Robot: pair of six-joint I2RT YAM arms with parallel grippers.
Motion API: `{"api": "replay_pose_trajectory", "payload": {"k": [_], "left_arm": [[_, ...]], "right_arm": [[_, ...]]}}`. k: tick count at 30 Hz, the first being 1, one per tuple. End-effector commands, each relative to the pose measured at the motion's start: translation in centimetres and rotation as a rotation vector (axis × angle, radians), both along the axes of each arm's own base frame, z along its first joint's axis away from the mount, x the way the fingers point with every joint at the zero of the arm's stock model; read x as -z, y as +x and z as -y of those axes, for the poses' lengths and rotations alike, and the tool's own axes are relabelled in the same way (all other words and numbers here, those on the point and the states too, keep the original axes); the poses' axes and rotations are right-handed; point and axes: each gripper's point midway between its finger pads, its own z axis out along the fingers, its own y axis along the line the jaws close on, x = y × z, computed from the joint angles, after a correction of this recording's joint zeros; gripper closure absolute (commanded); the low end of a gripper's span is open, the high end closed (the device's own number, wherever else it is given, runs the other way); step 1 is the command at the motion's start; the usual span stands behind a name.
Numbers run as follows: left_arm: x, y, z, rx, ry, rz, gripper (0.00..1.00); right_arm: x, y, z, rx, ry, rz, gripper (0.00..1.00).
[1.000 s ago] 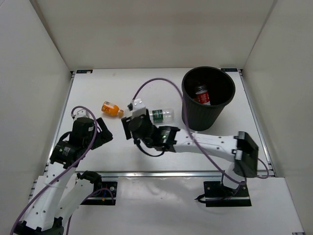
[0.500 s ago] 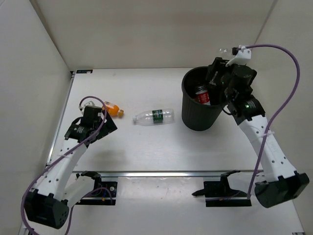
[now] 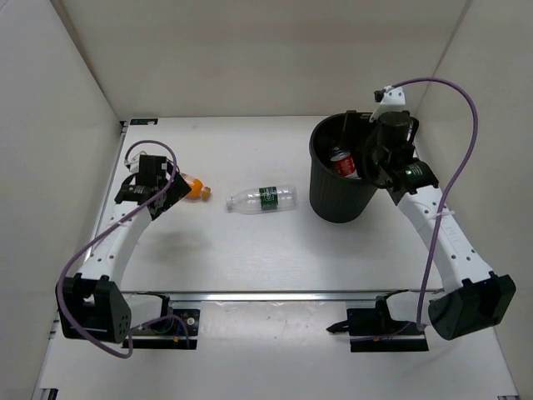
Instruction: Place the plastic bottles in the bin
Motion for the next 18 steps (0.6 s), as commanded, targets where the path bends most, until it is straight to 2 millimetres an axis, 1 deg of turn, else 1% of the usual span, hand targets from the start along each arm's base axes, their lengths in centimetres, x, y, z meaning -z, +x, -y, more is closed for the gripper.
{"api": "replay_pose_trajectory", "payload": {"k": [1,2,3,4,5,6,7,8,9,10,11,12,13,14,15,18], "left_arm": [[-1.7,3.3,-0.6,-0.035,-0.002,0.074,0.01],[-1.4,4.0,-0.5,-0.034,0.004,0.057,0.01],[-1.4,4.5,-0.4,-0.037,-0.001,0.058,0.01],[-1.0,5.3,-0.2,-0.033,-0.001,0.050,0.01],[-0.1,6.0,-0.1,-0.041,-0.006,0.029,0.01],[0.9,6.4,-0.3,-0.062,-0.003,-0.003,0.01],[1.2,6.8,-0.5,-0.075,0.005,-0.010,0.01],[1.9,7.6,-0.7,-0.091,-0.006,-0.037,0.01],[2.9,7.9,-0.3,-0.096,-0.023,-0.075,0.01],[3.2,8.5,-0.5,-0.104,-0.031,-0.071,0.01],[3.9,9.0,-0.1,-0.102,-0.035,-0.080,0.02],[4.5,9.5,-0.2,-0.117,-0.031,-0.086,0.01],[4.5,10.1,0.0,-0.117,-0.035,-0.075,0.02],[4.9,10.4,0.0,-0.121,-0.033,-0.084,0.01],[5.1,11.0,-0.3,-0.141,-0.015,-0.081,0.02],[5.1,12.4,-1.0,-0.171,-0.010,-0.046,0.01]], "right_arm": [[-7.7,-2.2,3.3,0.112,-0.024,0.172,0.00],[-7.7,-2.8,4.7,0.151,-0.015,0.161,0.01],[-8.1,-3.1,5.4,0.174,0.002,0.165,0.01],[-7.1,-3.7,6.6,0.206,-0.004,0.121,0.01],[-6.5,-4.4,7.3,0.228,0.005,0.095,0.00],[-6.9,-5.2,9.1,0.289,0.040,0.124,0.01],[-5.6,-5.4,10.1,0.315,0.061,0.113,0.01],[-5.2,-6.1,11.8,0.358,0.074,0.126,0.01],[-5.3,-6.6,12.0,0.355,0.112,0.139,0.01],[-5.0,-7.1,13.3,0.389,0.127,0.129,0.01],[-4.8,-7.7,14.6,0.419,0.138,0.120,0.01],[-4.5,-7.9,15.4,0.429,0.159,0.116,0.01],[-4.8,-8.4,15.8,0.437,0.177,0.130,0.01],[-5.0,-8.6,16.2,0.427,0.184,0.146,0.01],[-4.4,-8.8,16.3,0.430,0.185,0.132,0.01],[-4.3,-9.2,15.9,0.447,0.133,0.114,0.01]]}}
